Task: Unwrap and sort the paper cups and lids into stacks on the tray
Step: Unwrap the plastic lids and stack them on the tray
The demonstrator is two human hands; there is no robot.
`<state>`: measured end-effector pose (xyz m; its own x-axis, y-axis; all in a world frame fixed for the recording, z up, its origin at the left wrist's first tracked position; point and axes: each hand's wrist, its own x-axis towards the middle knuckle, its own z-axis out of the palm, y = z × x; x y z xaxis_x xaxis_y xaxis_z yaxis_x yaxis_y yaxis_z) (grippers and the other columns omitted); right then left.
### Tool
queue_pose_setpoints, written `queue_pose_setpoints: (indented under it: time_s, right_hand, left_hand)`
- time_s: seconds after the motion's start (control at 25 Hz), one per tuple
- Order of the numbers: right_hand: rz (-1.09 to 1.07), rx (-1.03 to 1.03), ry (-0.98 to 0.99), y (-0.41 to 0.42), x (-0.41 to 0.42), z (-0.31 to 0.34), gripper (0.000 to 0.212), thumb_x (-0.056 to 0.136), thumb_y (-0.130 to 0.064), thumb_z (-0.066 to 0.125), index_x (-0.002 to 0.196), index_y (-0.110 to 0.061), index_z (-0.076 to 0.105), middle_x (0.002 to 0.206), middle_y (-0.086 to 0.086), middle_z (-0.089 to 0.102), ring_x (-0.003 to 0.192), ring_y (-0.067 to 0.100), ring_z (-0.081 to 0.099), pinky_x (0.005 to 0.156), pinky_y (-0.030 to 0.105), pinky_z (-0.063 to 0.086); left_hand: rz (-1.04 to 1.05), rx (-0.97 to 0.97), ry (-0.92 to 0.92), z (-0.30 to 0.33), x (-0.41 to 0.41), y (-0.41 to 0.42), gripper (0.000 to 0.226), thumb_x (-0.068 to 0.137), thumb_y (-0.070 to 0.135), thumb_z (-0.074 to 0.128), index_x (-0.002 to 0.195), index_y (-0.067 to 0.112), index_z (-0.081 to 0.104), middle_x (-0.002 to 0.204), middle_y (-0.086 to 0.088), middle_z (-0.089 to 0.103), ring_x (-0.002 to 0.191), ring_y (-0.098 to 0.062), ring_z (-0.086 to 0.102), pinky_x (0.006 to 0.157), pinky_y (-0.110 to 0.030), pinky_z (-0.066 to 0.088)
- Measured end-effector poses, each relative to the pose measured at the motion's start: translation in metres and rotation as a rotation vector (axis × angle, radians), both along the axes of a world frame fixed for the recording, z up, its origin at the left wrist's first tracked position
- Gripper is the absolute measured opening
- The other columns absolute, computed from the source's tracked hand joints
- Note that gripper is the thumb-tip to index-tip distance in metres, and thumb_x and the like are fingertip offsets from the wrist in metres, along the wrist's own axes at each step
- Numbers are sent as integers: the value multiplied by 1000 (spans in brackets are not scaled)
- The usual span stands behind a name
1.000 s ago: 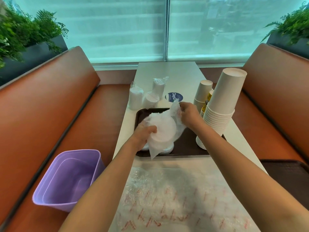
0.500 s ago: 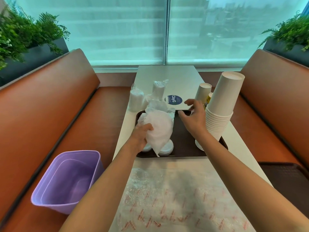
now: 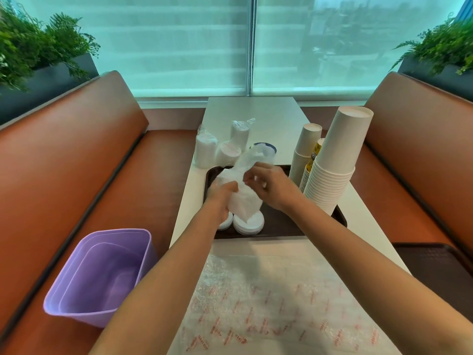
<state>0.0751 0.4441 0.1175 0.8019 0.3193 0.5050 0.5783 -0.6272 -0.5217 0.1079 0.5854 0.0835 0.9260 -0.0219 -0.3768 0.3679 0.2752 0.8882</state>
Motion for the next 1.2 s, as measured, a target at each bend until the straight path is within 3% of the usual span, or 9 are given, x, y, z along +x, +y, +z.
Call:
queue_pose_setpoints:
  time_s: [0.2, 0.32, 0.44, 0.52, 0.68, 0.8, 0.92, 1.04, 1.2]
  right_hand:
    - [-205, 187, 340, 11, -11, -10, 21, 94, 2, 35, 95, -15, 47, 86, 14, 61, 45, 6, 48, 46, 20, 41]
    - [-381, 359, 562, 3, -7, -13, 28, 88, 9, 37, 91, -14, 52, 96, 11, 54, 53, 24, 54, 35, 23, 45]
    - [-453, 399, 458, -4, -6, -16, 14, 84, -3, 64, 89, -16, 59, 94, -3, 61, 69, 11, 60, 56, 17, 51]
    - [-449, 433, 328, -6, -5, -17, 11, 87, -9, 63, 92, -18, 63, 90, -4, 67, 79, 4, 60, 74, 15, 47]
    - [-313, 314, 314, -7, -5, -17, 35, 92, 2, 45, 116, -15, 65, 107, 6, 65, 89, 13, 58, 80, 14, 44]
    - [-281, 327, 347, -6, -7, -16, 44, 84, -5, 61, 126, -16, 56, 120, 2, 55, 105, 13, 52, 93, 25, 46]
    - [-297, 370, 248, 1, -11, -17, 51, 73, -4, 72, 120, -15, 55, 122, -1, 41, 106, 8, 44, 92, 9, 37]
    - [-275, 543, 452, -2, -10, -14, 58, 60, -10, 70, 113, -23, 51, 112, 1, 52, 100, 21, 56, 88, 29, 51]
    - [-232, 652, 655, -9, -10, -17, 59, 64, -3, 56, 120, -21, 49, 105, 4, 59, 101, 27, 58, 86, 42, 53]
  left_hand:
    - [244, -282, 72, 5, 13, -1, 44, 80, 1, 50, 122, 11, 52, 110, -16, 64, 86, -30, 64, 61, -36, 57]
    - [276, -329, 27, 4, 11, -2, 49, 77, -2, 50, 125, 9, 52, 116, -16, 63, 86, -26, 64, 61, -35, 58]
    - [275, -232, -67, 2, 4, -5, 44, 79, -6, 50, 120, 11, 54, 101, -9, 64, 80, -21, 60, 67, -33, 53]
    - [271, -129, -130, 0, 1, -7, 45, 80, -7, 50, 118, 16, 53, 91, -1, 60, 79, -19, 58, 67, -30, 50]
    - [117, -78, -172, 0, -3, -9, 47, 79, -11, 48, 118, 14, 53, 95, -4, 62, 87, -24, 60, 68, -31, 52]
    - [-28, -67, -162, 2, -8, -13, 53, 79, -11, 48, 127, 12, 50, 103, -10, 63, 84, -22, 62, 59, -29, 52]
    - [-95, -109, -159, 3, -10, -12, 55, 75, -11, 50, 127, 9, 52, 105, -14, 64, 84, -23, 63, 59, -28, 54]
    - [-182, -178, -180, 3, -16, -9, 62, 59, -2, 51, 121, 7, 54, 99, -13, 65, 85, -24, 63, 66, -32, 56]
    - [-235, -182, -145, 10, -20, -13, 46, 70, 23, 47, 113, 13, 58, 98, -11, 65, 90, -27, 61, 76, -37, 51]
